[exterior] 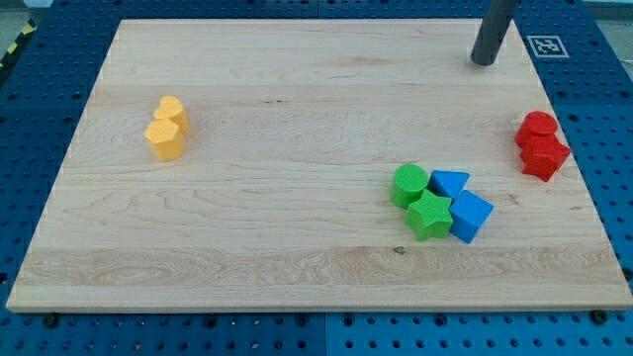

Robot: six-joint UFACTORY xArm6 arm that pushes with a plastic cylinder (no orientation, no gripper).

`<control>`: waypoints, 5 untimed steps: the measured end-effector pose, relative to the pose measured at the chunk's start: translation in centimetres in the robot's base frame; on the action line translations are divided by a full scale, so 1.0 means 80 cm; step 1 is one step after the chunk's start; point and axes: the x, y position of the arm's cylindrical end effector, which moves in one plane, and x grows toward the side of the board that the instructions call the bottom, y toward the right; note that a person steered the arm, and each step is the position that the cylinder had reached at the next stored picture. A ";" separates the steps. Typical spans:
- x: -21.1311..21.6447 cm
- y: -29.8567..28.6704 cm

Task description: Point your arm at red star

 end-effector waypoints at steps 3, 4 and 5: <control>0.067 0.142; 0.170 0.142; 0.220 0.142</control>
